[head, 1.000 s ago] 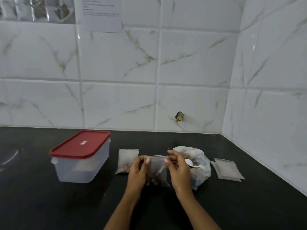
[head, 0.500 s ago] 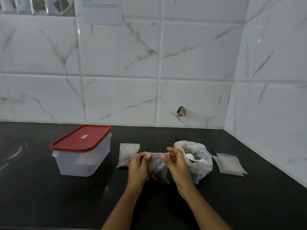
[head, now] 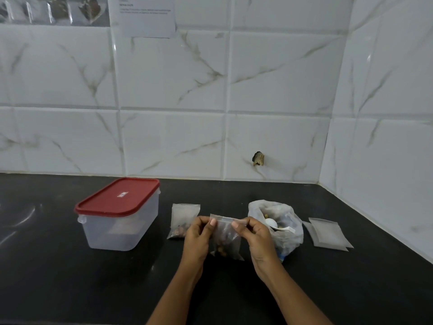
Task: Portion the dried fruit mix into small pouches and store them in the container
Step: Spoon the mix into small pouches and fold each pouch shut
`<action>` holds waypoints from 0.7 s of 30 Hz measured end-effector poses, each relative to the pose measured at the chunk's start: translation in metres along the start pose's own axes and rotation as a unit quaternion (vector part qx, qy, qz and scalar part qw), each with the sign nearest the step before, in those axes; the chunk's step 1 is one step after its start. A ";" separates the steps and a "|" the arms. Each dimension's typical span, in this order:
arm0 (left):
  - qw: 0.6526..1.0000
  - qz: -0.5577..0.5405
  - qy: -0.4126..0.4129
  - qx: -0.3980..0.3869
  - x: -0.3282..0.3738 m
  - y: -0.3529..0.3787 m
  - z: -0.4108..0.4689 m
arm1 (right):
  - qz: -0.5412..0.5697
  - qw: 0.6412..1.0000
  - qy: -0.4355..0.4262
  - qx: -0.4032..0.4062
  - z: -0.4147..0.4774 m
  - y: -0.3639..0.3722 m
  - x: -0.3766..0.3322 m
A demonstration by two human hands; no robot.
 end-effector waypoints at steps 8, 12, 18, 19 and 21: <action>0.999 -0.033 0.001 0.028 0.000 -0.003 0.000 | 0.003 1.000 -0.018 -0.005 0.002 0.000 0.003; 0.998 -0.038 0.020 0.052 0.004 -0.007 -0.002 | 0.020 1.000 -0.006 0.013 0.005 0.003 0.007; 0.993 0.026 0.011 0.118 0.002 -0.011 -0.001 | 0.028 0.998 0.047 0.021 0.003 0.020 0.008; 0.992 0.033 0.009 0.124 0.000 -0.012 -0.001 | 0.033 0.997 0.061 0.029 0.003 0.024 0.009; 0.988 0.052 0.027 0.142 0.002 -0.017 0.000 | 0.052 0.994 0.084 0.046 0.002 0.033 0.011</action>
Point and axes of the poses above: each hand's wrist, its own z-axis towards the middle knuckle, its own y-axis out of the palm, x = y × z, the point moved 4 cm from there along z, towards the middle knuckle, and after that the axes turned 10 degrees about x, right-handed, at the moved point
